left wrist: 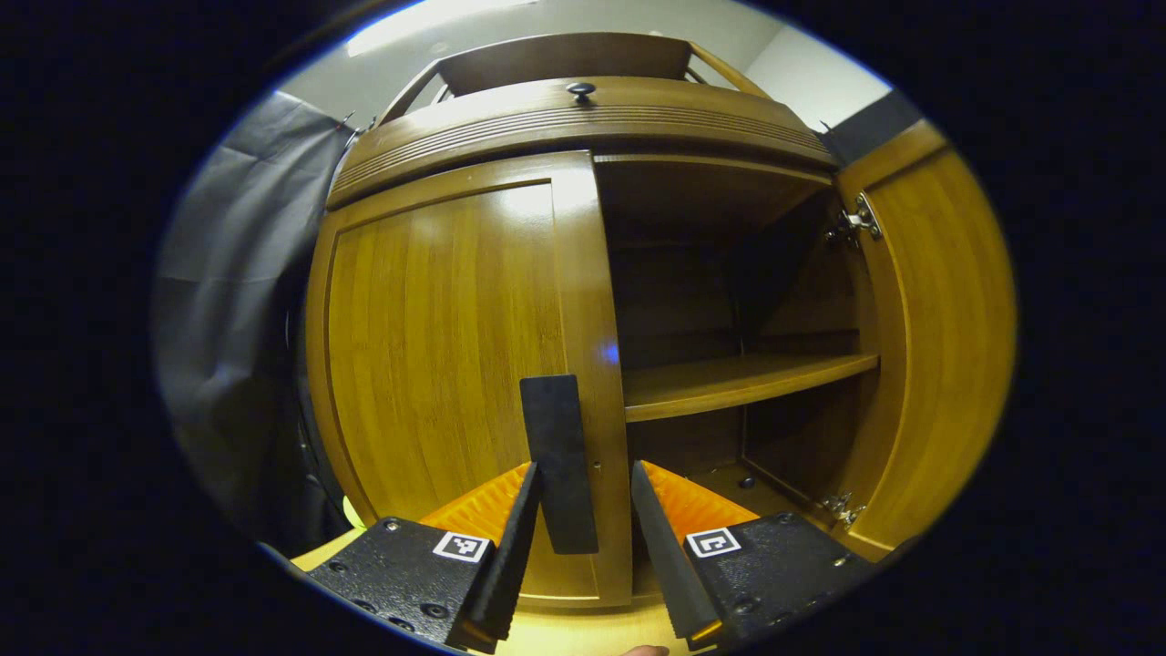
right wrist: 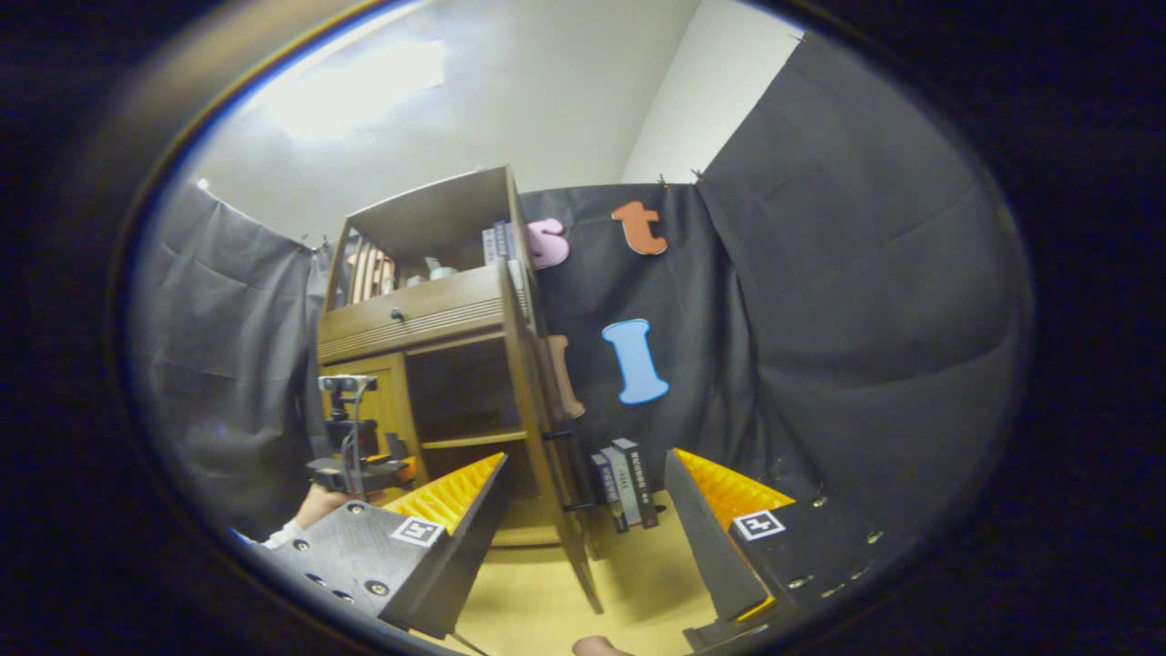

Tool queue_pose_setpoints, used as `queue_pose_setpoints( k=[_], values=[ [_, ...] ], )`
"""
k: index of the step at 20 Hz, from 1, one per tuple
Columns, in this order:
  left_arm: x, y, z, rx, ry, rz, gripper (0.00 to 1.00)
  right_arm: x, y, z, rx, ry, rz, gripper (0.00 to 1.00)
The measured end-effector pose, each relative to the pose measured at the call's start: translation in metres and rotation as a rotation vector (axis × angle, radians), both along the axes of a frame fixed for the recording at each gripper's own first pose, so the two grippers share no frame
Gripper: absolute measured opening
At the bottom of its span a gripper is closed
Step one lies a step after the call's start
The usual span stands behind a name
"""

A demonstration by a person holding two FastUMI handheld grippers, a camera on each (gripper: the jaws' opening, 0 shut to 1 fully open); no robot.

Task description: Open the right door of the double-door shoe cabinet with the right hand, and open the left door with the left hand.

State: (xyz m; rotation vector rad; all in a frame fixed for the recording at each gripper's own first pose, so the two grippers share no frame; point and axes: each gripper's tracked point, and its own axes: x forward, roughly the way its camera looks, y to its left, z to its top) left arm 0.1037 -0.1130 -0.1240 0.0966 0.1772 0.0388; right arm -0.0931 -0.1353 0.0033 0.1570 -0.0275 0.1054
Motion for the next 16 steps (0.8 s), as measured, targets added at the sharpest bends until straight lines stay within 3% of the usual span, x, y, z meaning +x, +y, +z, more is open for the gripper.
queue_pose_setpoints(
  k=[2, 3, 4, 6, 8, 9, 11, 13, 16],
  values=[
    [-0.002, 0.016, 0.005, 0.036, -0.01, 0.054, 0.65, -0.018, 0.011, 0.004, -0.011, 0.004, 0.013, 0.95],
    [0.001, 0.024, 0.007, 0.048, -0.022, 0.07, 0.66, -0.026, 0.018, 0.007, -0.011, 0.001, 0.019, 0.99],
    [0.007, 0.022, 0.007, 0.028, -0.024, 0.052, 0.7, -0.032, 0.025, 0.014, -0.006, -0.013, 0.027, 0.99],
    [0.018, 0.019, -0.009, 0.025, 0.03, 0.033, 0.67, -0.042, 0.044, 0.04, 0.012, -0.046, 0.048, 0.99],
    [0.026, 0.015, -0.038, -0.002, 0.147, -0.012, 0.54, -0.047, 0.059, 0.055, 0.028, -0.072, 0.063, 1.0],
    [0.021, 0.015, -0.022, -0.025, 0.073, -0.04, 0.47, -0.048, 0.068, 0.059, 0.028, -0.075, 0.068, 0.95],
    [0.015, 0.018, -0.024, -0.041, 0.099, -0.078, 0.34, -0.048, 0.081, 0.062, 0.008, -0.071, 0.079, 0.95],
    [0.004, 0.022, -0.014, -0.068, 0.08, -0.121, 0.32, -0.042, 0.09, 0.06, -0.018, -0.051, 0.065, 1.0],
    [-0.006, 0.02, 0.004, -0.092, 0.063, -0.195, 0.32, -0.037, 0.093, 0.049, -0.048, -0.009, 0.04, 0.99]
  ],
)
